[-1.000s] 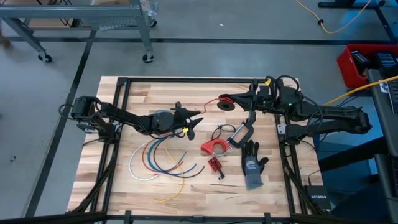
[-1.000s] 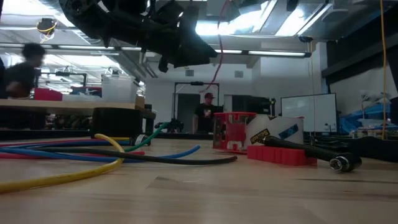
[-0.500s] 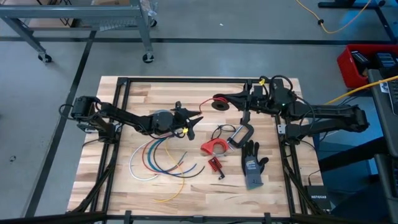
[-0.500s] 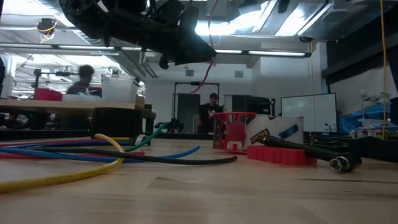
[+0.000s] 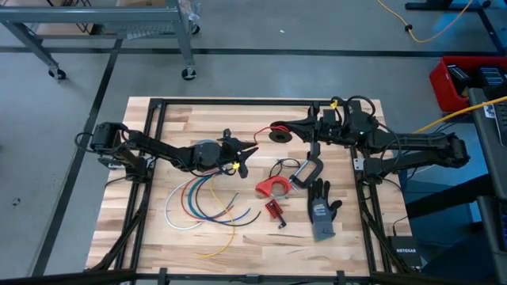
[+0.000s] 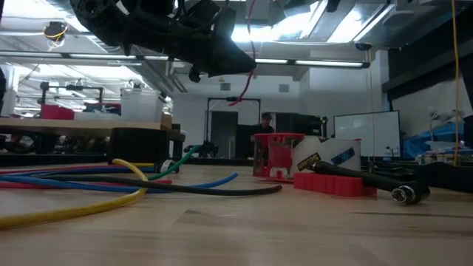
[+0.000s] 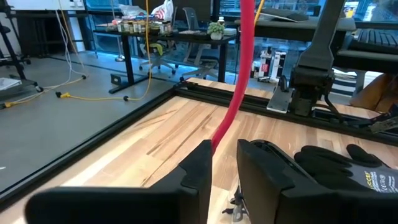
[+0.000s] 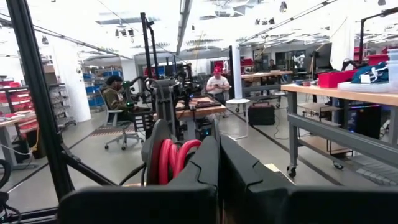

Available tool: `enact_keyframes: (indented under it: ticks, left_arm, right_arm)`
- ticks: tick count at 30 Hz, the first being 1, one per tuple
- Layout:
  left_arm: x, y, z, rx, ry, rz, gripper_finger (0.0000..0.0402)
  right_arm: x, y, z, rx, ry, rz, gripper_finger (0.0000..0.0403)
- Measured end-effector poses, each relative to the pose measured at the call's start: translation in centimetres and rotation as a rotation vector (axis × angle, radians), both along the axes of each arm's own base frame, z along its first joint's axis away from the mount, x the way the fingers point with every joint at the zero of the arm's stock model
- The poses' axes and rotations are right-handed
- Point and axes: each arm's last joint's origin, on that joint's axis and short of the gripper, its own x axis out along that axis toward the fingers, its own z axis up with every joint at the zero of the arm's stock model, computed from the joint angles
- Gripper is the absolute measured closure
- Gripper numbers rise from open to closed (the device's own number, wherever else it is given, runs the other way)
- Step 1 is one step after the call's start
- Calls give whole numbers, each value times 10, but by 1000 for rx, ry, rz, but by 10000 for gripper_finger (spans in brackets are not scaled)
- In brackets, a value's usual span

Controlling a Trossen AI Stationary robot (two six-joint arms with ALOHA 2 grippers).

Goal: Coil cords
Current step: Coil the red wire onto the spool

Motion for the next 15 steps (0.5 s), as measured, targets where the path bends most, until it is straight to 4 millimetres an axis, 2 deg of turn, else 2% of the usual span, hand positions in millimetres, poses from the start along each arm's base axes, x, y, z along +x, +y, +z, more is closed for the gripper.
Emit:
enact_keyframes:
  ticks: [7, 15]
  left_arm:
    - [0, 1, -1, 0, 10, 4, 340]
    - [0, 6, -1, -8, 5, 21, 308]
  right_arm:
    - [0, 1, 0, -4, 1, 18, 400]
    - [0, 1, 0, -7, 4, 35, 400]
